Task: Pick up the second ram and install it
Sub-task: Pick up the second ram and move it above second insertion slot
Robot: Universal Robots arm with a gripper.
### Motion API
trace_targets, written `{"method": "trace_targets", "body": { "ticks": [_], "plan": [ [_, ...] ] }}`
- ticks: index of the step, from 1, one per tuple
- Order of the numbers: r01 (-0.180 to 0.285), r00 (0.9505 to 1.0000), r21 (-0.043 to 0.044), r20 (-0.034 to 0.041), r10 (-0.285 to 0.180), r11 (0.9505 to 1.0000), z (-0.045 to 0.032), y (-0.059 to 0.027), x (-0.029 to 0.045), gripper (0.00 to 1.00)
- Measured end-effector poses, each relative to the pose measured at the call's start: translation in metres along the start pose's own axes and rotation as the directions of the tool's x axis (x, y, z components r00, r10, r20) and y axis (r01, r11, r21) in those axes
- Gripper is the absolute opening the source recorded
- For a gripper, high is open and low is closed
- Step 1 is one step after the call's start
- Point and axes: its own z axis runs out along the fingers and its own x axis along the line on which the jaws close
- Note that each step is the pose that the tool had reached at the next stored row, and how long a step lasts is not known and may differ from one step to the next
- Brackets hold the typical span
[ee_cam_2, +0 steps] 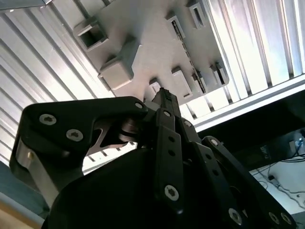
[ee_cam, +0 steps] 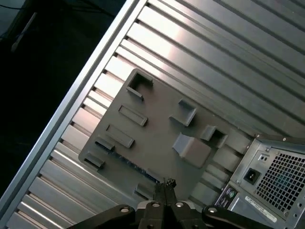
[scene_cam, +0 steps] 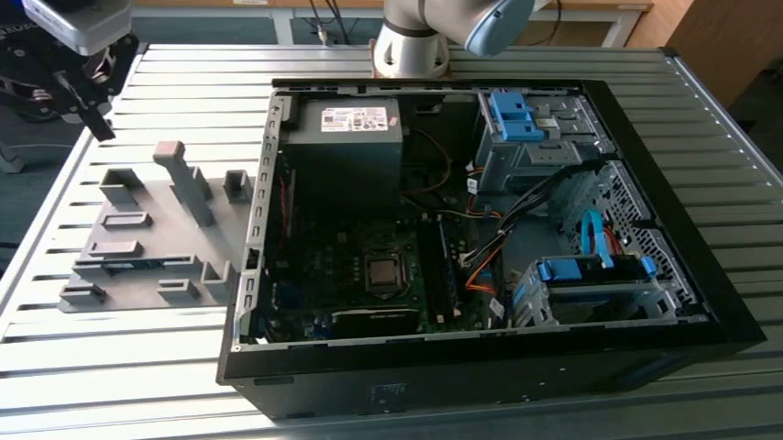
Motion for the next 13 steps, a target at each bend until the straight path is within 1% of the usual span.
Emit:
{"method": "trace_targets", "body": {
  "ticks": [3,5,7,10,13],
  "plan": [
    [0.052,0.9986,0.0002,-0.0022,-0.052,0.9986,0.0001,0.0001,0.0001,0.11],
    [0.088,0.9961,0.0003,-0.0038,-0.088,0.9961,0.0001,0.0001,0.0001,0.11],
    [0.123,0.9924,0.0003,-0.0053,-0.123,0.9924,0.0002,0.0001,0.0001,0.11],
    [0.174,0.9847,0.0003,-0.0075,-0.174,0.9848,0.0002,0.0001,0.0001,0.11],
    [0.225,0.9742,0.0001,-0.0097,-0.225,0.9742,0.0004,0.0001,0.0001,0.11]
  ]
}}
